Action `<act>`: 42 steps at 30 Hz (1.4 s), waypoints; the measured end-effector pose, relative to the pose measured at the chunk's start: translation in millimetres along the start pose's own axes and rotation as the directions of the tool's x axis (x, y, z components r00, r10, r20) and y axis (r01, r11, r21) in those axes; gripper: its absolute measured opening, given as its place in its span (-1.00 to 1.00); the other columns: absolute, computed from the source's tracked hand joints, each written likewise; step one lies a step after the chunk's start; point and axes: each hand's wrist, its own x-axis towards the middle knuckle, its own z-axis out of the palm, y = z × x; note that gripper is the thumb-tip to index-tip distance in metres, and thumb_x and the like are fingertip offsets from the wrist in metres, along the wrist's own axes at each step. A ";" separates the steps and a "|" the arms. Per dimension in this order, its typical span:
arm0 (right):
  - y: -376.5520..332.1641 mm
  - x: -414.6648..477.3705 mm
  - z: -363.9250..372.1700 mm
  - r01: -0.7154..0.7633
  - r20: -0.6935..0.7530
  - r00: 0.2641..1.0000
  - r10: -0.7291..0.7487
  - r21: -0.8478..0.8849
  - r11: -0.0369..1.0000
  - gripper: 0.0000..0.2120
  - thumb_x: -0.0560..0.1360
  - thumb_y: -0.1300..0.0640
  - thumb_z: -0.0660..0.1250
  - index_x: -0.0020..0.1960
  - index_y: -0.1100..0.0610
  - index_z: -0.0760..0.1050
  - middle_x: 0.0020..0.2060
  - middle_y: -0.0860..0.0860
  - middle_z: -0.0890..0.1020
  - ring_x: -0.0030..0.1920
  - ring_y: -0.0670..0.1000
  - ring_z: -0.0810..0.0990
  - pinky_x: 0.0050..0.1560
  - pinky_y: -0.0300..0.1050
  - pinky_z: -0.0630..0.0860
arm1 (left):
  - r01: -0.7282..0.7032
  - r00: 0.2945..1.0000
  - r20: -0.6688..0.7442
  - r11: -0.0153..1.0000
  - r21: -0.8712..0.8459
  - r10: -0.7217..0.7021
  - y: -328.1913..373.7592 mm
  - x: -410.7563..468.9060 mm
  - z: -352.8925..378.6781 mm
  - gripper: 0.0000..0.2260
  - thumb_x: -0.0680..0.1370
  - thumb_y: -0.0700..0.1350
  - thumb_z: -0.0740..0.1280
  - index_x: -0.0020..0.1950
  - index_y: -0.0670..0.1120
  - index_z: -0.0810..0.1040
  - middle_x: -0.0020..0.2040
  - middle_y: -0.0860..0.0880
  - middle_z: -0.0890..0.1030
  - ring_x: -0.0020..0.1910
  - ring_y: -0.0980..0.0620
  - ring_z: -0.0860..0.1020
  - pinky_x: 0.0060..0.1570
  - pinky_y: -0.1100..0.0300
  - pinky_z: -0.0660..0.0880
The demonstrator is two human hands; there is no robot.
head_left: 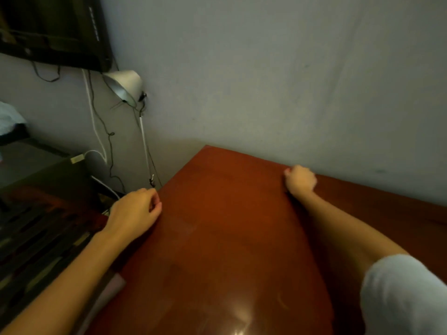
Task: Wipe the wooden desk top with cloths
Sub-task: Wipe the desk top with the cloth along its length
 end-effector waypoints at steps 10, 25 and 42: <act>-150.7 -327.4 -24.2 0.862 0.215 0.337 -0.917 0.321 0.392 -0.79 0.57 0.00 0.16 -0.03 0.09 0.50 -0.07 0.12 0.62 -0.07 0.22 0.59 -0.22 -0.05 0.39 | 0.257 0.950 0.173 0.965 0.046 -0.261 -17.2 -182.9 -60.2 -0.21 0.33 0.53 0.06 0.45 0.13 0.20 0.34 0.04 0.33 0.30 0.01 0.36 0.19 0.09 0.41; -119.7 -126.5 7.5 0.349 0.053 0.932 -0.359 0.137 0.927 -0.71 0.57 0.07 0.14 0.06 0.18 0.58 0.05 0.24 0.61 0.08 0.29 0.57 0.03 0.01 0.49 | 0.311 0.943 -0.143 0.949 0.060 -0.300 -45.8 -200.6 -33.0 -0.32 0.38 0.37 -0.06 0.32 0.05 0.44 0.15 -0.02 0.44 0.15 -0.02 0.40 0.03 0.06 0.39; -197.2 -338.2 -32.2 0.811 0.204 0.302 -0.931 0.458 0.364 -0.79 0.56 0.06 0.20 -0.15 0.11 0.55 -0.30 0.05 0.59 -0.28 0.05 0.56 -0.24 -0.06 0.51 | 0.474 0.817 -0.278 0.863 -0.174 -0.505 -79.2 -248.0 -66.3 -0.61 0.41 0.03 0.25 0.16 -0.11 0.55 -0.01 -0.20 0.53 0.00 -0.23 0.50 0.01 -0.02 0.42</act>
